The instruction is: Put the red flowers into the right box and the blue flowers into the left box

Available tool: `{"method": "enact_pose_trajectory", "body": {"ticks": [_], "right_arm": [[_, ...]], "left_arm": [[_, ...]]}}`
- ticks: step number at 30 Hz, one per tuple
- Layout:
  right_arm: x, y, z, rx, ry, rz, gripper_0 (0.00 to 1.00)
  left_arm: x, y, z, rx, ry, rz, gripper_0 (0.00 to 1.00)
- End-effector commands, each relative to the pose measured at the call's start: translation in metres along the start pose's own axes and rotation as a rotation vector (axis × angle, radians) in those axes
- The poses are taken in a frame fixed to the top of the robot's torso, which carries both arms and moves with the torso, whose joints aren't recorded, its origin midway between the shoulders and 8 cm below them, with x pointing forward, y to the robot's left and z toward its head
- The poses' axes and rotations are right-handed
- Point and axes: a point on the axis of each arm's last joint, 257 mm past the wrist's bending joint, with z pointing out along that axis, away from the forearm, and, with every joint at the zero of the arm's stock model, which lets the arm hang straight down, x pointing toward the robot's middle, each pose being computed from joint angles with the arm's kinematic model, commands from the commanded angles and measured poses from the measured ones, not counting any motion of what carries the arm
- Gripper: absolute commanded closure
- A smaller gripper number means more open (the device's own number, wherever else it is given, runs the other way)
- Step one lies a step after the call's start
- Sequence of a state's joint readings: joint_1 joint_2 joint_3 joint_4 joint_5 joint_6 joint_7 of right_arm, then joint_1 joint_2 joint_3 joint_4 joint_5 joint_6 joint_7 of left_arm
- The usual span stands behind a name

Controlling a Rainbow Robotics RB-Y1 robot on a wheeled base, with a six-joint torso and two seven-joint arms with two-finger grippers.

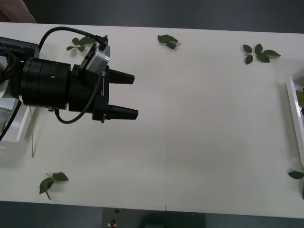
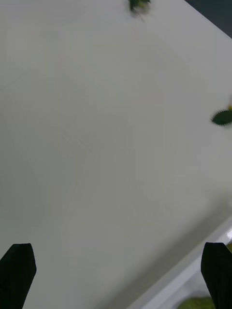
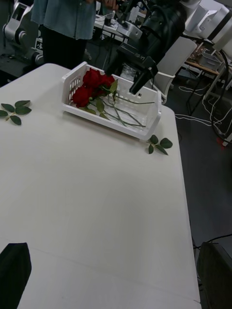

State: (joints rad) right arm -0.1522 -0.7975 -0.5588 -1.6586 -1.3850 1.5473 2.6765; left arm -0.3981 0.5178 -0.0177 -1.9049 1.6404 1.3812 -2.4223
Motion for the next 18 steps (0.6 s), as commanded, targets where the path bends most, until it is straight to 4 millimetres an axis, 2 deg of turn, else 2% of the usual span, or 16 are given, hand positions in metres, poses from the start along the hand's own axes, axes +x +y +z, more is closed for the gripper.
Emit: {"method": "enact_pose_trajectory", "body": {"ticks": [1, 11, 18], "right_arm": [[-0.042, 0.006, -0.010, -0.037, -0.075, -0.100, 0.00], [-0.091, 0.034, -0.016, -0.150, -0.224, -0.145, 0.00], [-0.103, 0.054, -0.013, -0.219, -0.280, -0.147, 0.00]], "left_arm": [[-0.004, 0.000, -0.005, -0.009, -0.007, 0.064, 0.00], [-0.004, 0.000, -0.005, -0.009, -0.007, 0.064, 0.00], [-0.004, 0.000, -0.005, -0.009, -0.007, 0.064, 0.00]]}}
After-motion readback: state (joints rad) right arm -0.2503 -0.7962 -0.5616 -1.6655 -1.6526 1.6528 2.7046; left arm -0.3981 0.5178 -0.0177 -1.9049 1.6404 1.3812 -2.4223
